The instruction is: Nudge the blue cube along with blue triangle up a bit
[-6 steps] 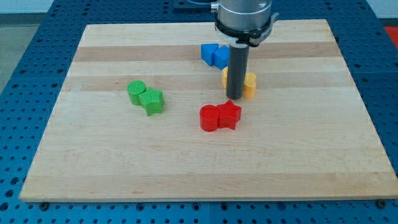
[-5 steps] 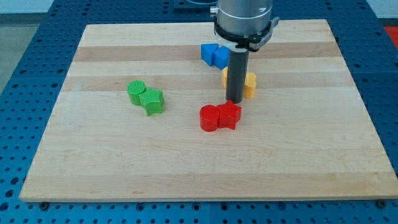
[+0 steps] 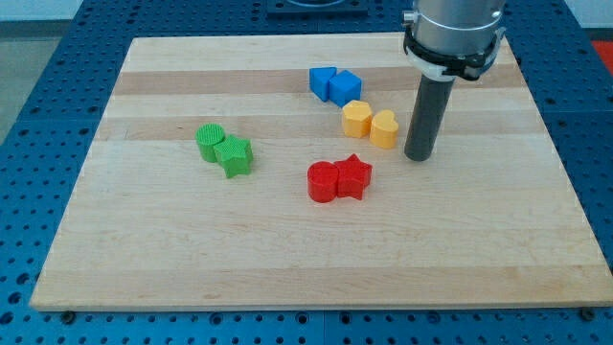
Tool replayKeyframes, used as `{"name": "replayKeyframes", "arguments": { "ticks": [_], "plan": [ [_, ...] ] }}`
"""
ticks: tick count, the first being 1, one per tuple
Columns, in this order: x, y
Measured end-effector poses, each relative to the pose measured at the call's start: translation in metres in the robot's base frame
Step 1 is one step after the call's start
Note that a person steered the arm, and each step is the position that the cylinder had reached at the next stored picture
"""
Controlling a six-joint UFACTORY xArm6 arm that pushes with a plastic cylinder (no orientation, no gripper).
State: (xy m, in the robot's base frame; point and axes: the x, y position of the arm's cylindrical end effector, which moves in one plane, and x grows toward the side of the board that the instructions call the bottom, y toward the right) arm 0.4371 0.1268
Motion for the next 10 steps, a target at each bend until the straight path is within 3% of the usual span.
{"name": "replayKeyframes", "arguments": {
  "ticks": [2,3,6,8,10],
  "plan": [
    [-0.059,0.058],
    [-0.088,0.034],
    [-0.088,-0.074],
    [-0.114,-0.103],
    [-0.096,-0.115]
  ]
}}
